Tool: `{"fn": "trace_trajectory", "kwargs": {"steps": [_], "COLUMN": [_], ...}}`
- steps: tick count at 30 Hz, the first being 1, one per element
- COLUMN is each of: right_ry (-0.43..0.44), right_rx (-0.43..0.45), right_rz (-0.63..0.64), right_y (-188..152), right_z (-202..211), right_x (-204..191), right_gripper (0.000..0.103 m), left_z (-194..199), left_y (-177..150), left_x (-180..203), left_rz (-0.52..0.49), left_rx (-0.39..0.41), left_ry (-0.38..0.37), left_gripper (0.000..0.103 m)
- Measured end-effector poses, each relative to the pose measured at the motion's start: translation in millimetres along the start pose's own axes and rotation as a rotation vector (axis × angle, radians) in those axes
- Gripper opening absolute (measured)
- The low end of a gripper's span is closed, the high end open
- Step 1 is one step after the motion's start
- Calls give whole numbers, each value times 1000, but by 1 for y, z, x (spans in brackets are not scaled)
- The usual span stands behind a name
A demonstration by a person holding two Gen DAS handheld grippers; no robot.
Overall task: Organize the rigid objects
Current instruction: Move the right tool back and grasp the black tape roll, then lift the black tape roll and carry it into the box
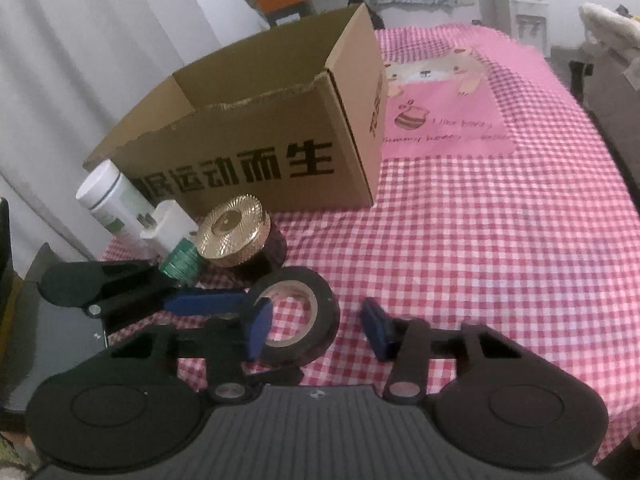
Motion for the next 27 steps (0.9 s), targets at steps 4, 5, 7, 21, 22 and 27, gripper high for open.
{"fn": "trace_trajectory", "kwargs": {"steps": [4,5,7,21,22,27], "right_ry": [1,1,-5,-3,-2,-25], "right_rx": [-12,-13,-13,-23,-22,-18], "right_rz": [1,1,6,46,55,100], "right_y": [-1,0,0,1,1,0], "right_z": [-4,-3,-3,-9,-10,-10], "right_x": [3,4,5,8,7,4], "right_gripper": [32,31,29,29,29,24], "left_z": [0,0,-2,-15,-15,-16], "left_y": [1,1,3,9,9,10], "left_x": [2,3,5,6,7,8], "left_rz": [-3,-7,-19,-26,-28,-38], "left_rx": [4,4,3,13,15,20], "left_ry": [-16,-17,-12,-20,-20,-15], "left_gripper": [61,61,61,66,66,66]}}
Point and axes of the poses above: each gripper's, at about its wrist camera, not at the fingertips, and z roughly against the way its jaws point, x to its right, y to its top, the point moved 2 cm from there along -z, roughly the way its jaws point, and after that the axes turned 5 degrees about x, right-handed, at the moved point
